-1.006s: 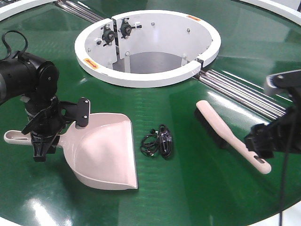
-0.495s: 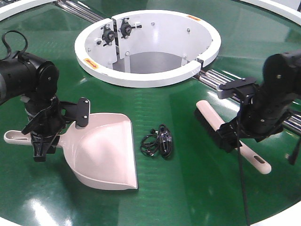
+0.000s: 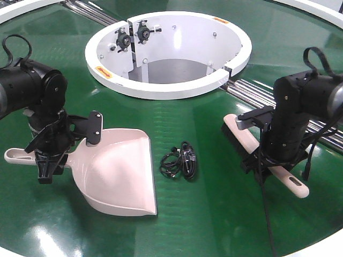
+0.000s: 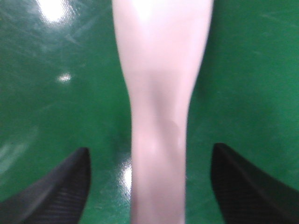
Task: Clean and inspect green conveyor with broom and dustpan
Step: 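Grasp the pink brush handle with the right gripper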
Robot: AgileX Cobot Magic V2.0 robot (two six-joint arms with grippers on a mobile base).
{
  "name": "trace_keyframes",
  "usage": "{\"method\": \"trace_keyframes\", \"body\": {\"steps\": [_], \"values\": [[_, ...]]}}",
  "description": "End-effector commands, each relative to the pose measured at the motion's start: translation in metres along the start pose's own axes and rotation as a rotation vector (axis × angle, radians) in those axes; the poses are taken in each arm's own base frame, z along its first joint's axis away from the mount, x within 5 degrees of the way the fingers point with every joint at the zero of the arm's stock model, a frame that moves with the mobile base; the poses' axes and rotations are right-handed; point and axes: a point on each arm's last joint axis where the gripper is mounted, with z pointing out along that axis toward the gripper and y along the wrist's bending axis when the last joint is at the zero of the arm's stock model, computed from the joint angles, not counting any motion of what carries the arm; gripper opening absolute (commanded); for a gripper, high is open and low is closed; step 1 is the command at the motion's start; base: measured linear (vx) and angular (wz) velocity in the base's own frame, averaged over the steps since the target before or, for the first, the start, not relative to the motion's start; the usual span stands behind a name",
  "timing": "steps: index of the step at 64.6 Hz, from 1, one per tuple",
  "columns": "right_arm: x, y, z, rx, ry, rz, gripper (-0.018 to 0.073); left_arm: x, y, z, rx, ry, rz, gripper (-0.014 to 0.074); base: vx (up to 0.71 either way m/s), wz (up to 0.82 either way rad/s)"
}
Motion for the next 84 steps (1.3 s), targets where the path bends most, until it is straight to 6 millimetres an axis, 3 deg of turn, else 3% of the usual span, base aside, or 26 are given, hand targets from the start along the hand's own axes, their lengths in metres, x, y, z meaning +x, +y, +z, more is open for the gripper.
{"method": "trace_keyframes", "body": {"steps": [1, 17, 40, 49, 62, 84], "values": [[-0.002, -0.004, -0.018, 0.018, -0.063, 0.004, 0.035, 0.006, -0.004, -0.025, -0.03, 0.003, -0.009, -0.0006, 0.0, 0.0], [-0.004, -0.004, -0.022, 0.019, -0.102, 0.049, -0.0017, 0.006, -0.004, -0.025, -0.03, 0.003, -0.009, -0.0006, 0.0, 0.0], [0.01, -0.002, -0.053, 0.01, -0.154, 0.163, -0.0008, 0.006, -0.004, -0.025, -0.03, 0.003, -0.009, -0.0006, 0.0, 0.0], [0.013, 0.016, -0.059, 0.007, -0.117, 0.125, -0.0006, 0.006, -0.004, -0.025, -0.03, 0.003, -0.009, -0.0006, 0.0, 0.0], [0.012, 0.058, -0.063, 0.001, -0.118, 0.066, -0.0006, 0.006, -0.004, -0.025, -0.03, 0.003, -0.009, -0.0006, 0.0, 0.0], [0.007, 0.076, -0.036, -0.002, 0.017, 0.126, -0.0006, 0.006, -0.004, -0.025, -0.03, 0.003, -0.009, -0.0006, 0.0, 0.0]]}}
